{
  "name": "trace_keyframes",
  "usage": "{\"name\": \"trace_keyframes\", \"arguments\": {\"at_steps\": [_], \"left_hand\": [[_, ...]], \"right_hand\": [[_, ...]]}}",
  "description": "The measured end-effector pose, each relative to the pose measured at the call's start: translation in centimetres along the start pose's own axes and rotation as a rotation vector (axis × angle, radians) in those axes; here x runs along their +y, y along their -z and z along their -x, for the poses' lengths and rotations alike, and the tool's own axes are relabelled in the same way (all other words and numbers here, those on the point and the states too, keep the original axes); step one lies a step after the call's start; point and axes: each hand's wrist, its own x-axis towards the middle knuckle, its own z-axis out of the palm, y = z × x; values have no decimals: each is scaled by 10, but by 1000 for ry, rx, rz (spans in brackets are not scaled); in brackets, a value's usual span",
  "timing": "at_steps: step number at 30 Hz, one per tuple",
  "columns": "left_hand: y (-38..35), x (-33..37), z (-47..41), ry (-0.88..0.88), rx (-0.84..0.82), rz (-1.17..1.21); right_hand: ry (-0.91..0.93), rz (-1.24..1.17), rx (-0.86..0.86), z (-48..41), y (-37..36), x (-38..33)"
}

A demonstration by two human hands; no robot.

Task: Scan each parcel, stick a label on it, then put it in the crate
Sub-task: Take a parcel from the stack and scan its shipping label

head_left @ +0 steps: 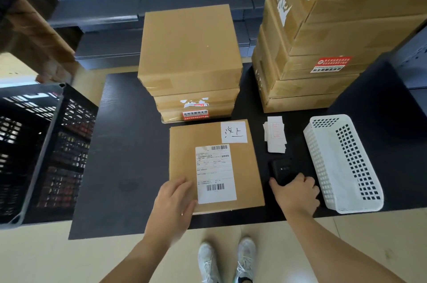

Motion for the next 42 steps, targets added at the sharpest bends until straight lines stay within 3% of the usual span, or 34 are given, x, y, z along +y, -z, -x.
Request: {"name": "trace_keyframes", "arguments": {"at_steps": [12,20,28,42], "left_hand": [[-8,-9,3,-133,63,-47],[-2,-9,0,-199,14,-105],[9,3,2,-193,-128,-87],[8,1,0,-106,-246,-82]], "right_hand": [[99,-208,71,-2,12,9],[251,-260,-2,18,69,-1],[384,-88,-167,70,131,-26],[446,166,-246,106,156,-53]]}}
